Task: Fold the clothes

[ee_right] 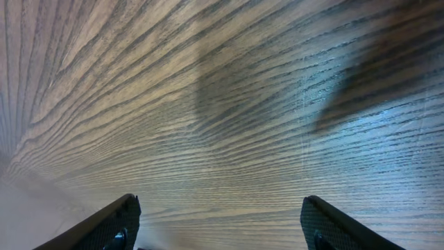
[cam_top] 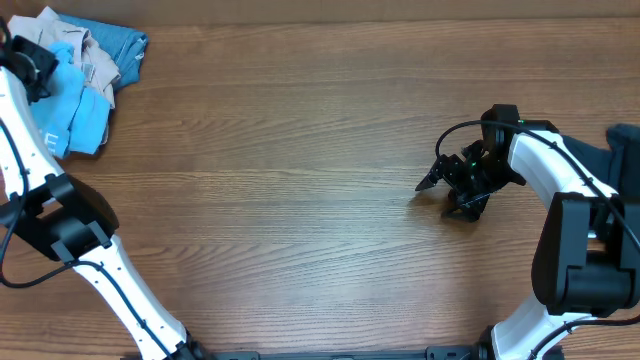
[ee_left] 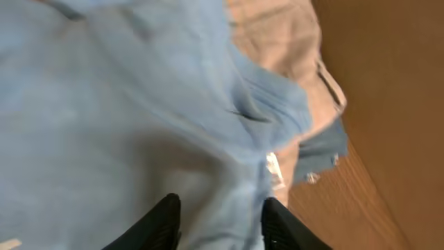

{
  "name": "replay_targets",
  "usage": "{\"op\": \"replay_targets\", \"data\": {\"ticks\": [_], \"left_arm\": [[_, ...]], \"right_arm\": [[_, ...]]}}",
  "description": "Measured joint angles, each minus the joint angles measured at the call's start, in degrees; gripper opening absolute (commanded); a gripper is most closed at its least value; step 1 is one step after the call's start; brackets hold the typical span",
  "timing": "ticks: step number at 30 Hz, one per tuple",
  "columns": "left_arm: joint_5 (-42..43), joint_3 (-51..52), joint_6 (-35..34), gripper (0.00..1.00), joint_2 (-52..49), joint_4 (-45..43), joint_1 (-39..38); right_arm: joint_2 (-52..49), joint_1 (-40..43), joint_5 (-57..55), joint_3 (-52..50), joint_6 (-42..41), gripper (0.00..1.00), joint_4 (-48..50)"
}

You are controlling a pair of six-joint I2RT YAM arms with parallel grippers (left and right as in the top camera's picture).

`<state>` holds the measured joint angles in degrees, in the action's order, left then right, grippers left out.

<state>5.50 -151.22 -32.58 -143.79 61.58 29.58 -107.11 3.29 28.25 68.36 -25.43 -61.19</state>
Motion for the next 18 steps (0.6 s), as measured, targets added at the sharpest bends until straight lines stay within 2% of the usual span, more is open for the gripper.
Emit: {"op": "replay_targets", "data": {"ticks": [8,11,12,13,18], "left_arm": [[-3.3,0.0,1.5,0.43,-0.1,-0.9,-2.1],[-4.0,0.0,1.7,0.54,-2.1,0.1,-1.7],[-4.1,0.0,1.7,0.71,-3.2,0.3,-1.6],[-4.1,0.0,2.0,0.72,-4.2,0.7,-1.5],[-2.8,0.0,3.2,0.62,-5.1,3.4,-1.4]], "right_arm": [[0.0,0.0,0.0,0.0,0.0,0.78,-0.1],[0.0,0.0,0.0,0.0,0.0,0.78,-0.1],[0.0,0.0,0.0,0.0,0.0,0.78,-0.1],[0.0,0.0,0.0,0.0,0.0,0.78,-0.1],[0.0,0.0,0.0,0.0,0.0,0.73,-0.9]]}}
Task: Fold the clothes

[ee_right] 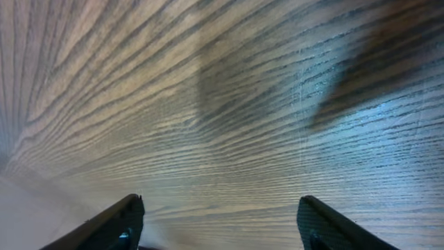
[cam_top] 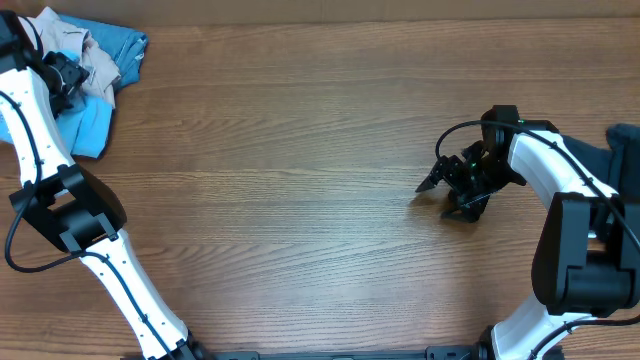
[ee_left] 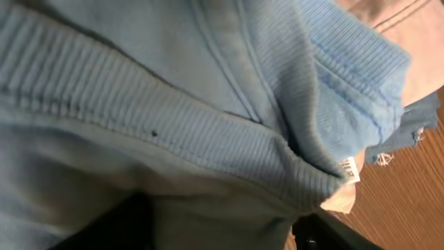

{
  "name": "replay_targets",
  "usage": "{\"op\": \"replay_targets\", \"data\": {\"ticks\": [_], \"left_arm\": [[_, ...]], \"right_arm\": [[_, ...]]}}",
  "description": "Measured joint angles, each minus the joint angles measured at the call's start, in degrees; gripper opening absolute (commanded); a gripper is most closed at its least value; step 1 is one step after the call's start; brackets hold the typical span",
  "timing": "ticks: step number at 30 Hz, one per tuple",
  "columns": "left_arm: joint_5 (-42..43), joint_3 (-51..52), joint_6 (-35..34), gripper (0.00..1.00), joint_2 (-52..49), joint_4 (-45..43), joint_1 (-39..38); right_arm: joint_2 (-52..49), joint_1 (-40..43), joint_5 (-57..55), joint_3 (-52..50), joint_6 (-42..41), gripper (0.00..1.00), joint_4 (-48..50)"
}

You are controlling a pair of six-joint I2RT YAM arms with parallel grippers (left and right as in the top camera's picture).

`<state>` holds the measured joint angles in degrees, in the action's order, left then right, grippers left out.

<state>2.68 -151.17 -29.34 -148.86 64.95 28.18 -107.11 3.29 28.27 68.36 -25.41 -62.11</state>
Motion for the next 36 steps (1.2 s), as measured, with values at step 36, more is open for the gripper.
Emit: {"op": "replay_targets", "data": {"ticks": [36], "left_arm": [[36.4,-9.6,20.6,0.9,87.1,31.7,0.7]], "right_arm": [[63.8,0.0,-10.3,1.7,1.2,0.97,-11.0]]}}
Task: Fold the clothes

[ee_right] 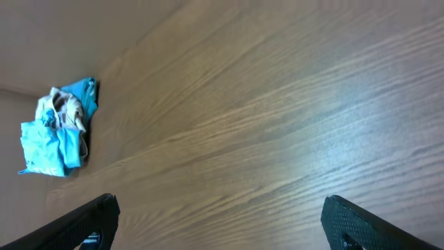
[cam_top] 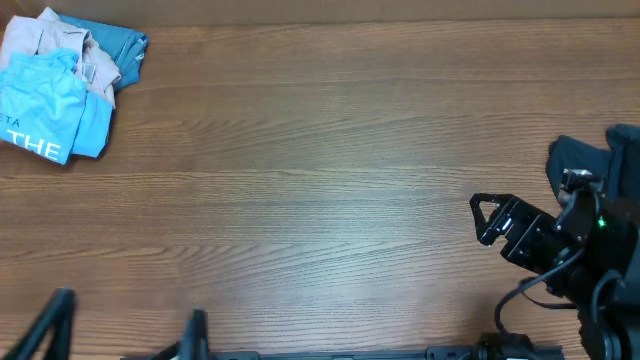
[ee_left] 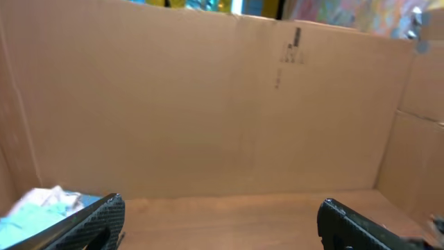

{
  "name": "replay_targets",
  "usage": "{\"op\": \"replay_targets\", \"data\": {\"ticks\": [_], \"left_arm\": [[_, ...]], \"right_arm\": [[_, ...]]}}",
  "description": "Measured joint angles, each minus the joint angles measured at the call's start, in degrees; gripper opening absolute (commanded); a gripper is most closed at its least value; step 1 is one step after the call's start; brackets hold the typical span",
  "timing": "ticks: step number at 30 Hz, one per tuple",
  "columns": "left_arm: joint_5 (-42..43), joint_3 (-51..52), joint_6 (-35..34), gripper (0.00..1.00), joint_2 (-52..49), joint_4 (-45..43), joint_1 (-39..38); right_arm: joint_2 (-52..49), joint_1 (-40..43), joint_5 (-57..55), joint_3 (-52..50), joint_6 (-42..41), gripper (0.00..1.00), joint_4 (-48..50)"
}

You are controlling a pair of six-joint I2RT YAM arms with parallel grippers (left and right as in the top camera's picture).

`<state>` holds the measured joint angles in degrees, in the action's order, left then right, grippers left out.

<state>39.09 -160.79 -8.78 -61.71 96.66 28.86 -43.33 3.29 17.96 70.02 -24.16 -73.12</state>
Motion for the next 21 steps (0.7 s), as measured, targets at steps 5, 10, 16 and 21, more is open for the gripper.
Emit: {"op": "replay_targets", "data": {"ticks": [5,10,16,21], "left_arm": [[2.8,21.9,2.7,0.91,9.2,-0.2,0.0],[3.7,48.0,5.9,0.92,21.2,-7.7,0.0],[8.7,83.3,3.8,0.91,34.2,-27.3,0.0],[13.9,99.9,-1.4,0.97,37.0,-43.0,0.0]], "right_arm": [[9.1,0.0,-0.2,0.1,0.2,0.99,3.0],[11.2,0.0,-0.2,0.2,0.2,0.99,4.2],[11.2,0.0,0.3,0.4,0.2,0.99,4.3],[13.2,0.0,-0.1,0.5,1.1,0.99,4.3]]}}
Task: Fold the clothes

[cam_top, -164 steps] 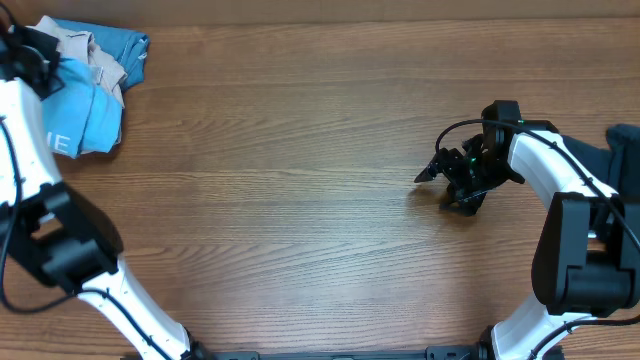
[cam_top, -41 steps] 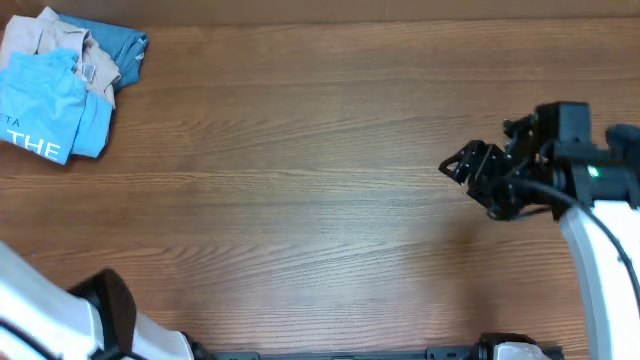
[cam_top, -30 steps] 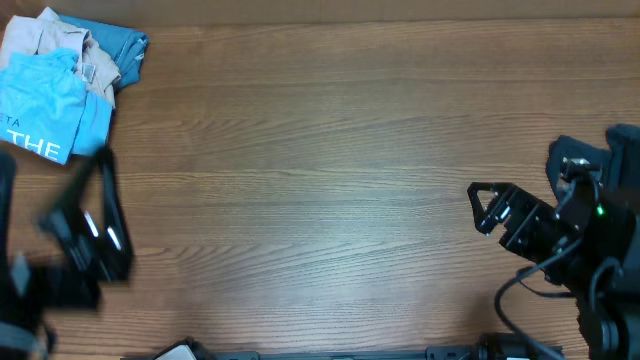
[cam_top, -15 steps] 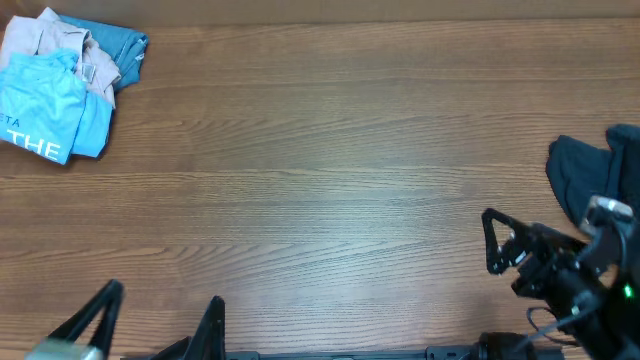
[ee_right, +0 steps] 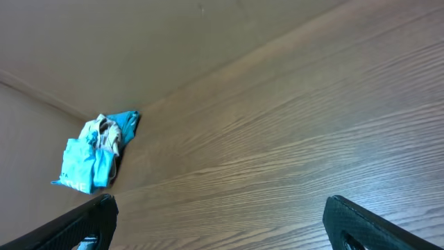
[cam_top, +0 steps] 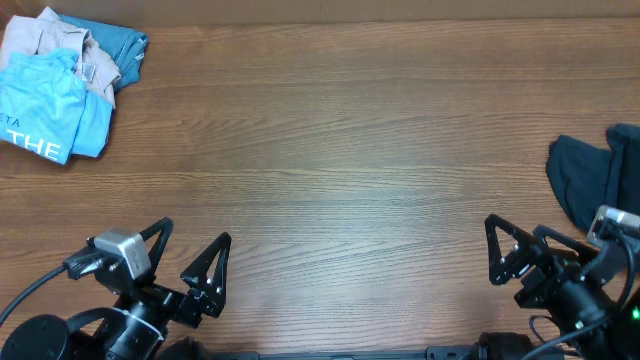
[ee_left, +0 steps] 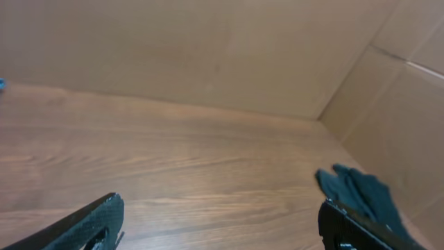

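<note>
A pile of clothes sits at the table's far left corner: a light blue shirt (cam_top: 45, 115) with white lettering, a beige garment (cam_top: 60, 40) and a teal one (cam_top: 125, 45). The right wrist view shows the same pile (ee_right: 94, 156) far off. A dark navy garment (cam_top: 585, 180) lies crumpled at the right edge, and the dark garment (ee_left: 361, 191) also shows in the left wrist view. My left gripper (cam_top: 195, 235) is open at the front left with nothing in it. My right gripper (cam_top: 515, 240) is open at the front right, just short of the dark garment.
Bare wooden table (cam_top: 330, 150) spreads between the pile and the dark garment. Cardboard walls (ee_left: 208, 48) close off the far side and the corner behind the dark garment.
My left gripper, then barely showing at the front edge, now stands further in at the front left, and its camera has tipped down from the wall to the table. The right gripper shifted slightly nearer the front.
My left gripper was at the far-left pile, fingers close together around light blue cloth, while the right hung open low over the table at mid right. Then the left's fingers were wide on the pile. Later both arms were back at the front edge, the blue shirt lying flat on the pile.
</note>
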{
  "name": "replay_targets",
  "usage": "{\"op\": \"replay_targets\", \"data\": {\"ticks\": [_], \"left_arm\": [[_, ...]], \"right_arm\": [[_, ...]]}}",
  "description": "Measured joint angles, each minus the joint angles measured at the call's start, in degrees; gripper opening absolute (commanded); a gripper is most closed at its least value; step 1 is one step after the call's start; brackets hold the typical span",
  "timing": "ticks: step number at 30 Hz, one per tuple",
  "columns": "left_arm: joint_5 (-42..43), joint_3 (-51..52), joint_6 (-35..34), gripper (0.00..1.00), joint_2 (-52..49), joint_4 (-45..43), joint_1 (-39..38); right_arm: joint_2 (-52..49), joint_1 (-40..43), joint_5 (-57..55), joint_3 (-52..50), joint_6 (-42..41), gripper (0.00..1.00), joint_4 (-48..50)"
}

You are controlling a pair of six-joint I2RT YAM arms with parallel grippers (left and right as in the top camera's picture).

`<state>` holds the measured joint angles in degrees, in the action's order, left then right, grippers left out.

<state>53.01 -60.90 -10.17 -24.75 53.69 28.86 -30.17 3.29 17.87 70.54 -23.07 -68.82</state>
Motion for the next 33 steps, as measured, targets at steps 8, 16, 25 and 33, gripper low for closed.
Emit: {"op": "replay_targets", "data": {"ticks": [8,16,25,33], "left_arm": [[-0.3,4.5,-3.2,1.0,0.4,-1.1,0.0],[-2.1,4.5,-3.3,1.0,0.4,-1.1,0.0],[-2.3,4.5,-3.3,1.0,0.4,-1.0,0.0],[-2.3,4.5,-3.3,1.0,0.4,-1.0,0.0]], "right_arm": [[10.3,0.0,-6.9,1.1,0.6,1.0,-0.1],[10.3,0.0,-7.8,1.1,0.6,1.0,-1.8],[10.3,0.0,-7.8,1.1,0.6,1.0,-12.8],[10.3,0.0,-15.9,1.0,1.6,1.0,-9.0]]}}
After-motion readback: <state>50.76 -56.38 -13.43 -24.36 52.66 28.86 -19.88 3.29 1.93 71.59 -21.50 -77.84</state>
